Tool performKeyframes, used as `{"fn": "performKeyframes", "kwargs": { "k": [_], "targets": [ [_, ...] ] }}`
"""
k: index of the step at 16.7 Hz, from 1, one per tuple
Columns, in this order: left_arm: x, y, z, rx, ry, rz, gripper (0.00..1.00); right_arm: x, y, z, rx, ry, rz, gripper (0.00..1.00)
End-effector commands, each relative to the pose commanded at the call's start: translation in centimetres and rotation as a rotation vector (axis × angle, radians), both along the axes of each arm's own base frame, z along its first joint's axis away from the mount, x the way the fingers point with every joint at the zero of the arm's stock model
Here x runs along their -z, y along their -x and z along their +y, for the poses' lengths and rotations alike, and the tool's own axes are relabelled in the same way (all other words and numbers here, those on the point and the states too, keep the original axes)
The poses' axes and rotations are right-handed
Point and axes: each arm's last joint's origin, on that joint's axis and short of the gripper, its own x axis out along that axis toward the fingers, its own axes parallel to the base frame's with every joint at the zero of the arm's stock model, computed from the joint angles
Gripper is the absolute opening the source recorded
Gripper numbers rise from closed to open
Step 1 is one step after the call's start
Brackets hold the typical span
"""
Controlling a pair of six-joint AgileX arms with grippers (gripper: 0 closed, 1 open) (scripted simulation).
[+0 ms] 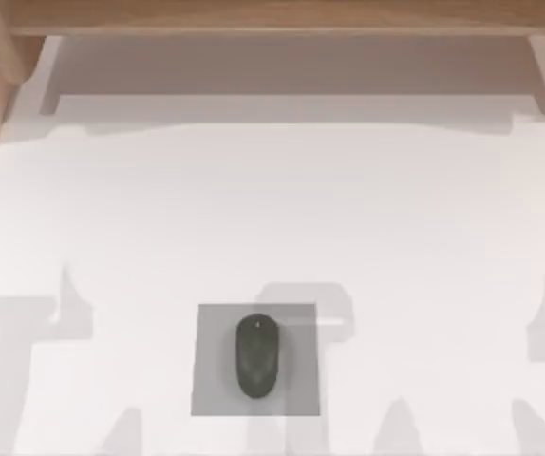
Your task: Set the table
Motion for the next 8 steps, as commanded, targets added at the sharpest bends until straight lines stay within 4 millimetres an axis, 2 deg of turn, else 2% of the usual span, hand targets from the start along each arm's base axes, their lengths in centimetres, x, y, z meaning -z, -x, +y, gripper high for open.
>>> {"fn": "performKeyframes", "kwargs": {
  "k": [2, 4, 6, 8],
  "targets": [
    [-3.4, -0.6, -0.3, -0.006, -0.001, 0.004, 1.00, 0.0, 0.0, 0.0, 0.000, 0.000, 0.000, 1.00],
    [-7.6, -1.9, -0.8, -0.007, 0.000, 0.005, 1.00, 0.0, 0.0, 0.0, 0.000, 0.000, 0.000, 1.00],
    [-12.1, -3.9, -1.6, -0.003, 0.002, 0.005, 1.00, 0.0, 0.0, 0.0, 0.000, 0.000, 0.000, 1.00],
    [-16.6, -6.8, -3.0, 0.005, 0.004, 0.004, 1.00, 0.0, 0.0, 0.0, 0.000, 0.000, 0.000, 1.00]
  ]
}}
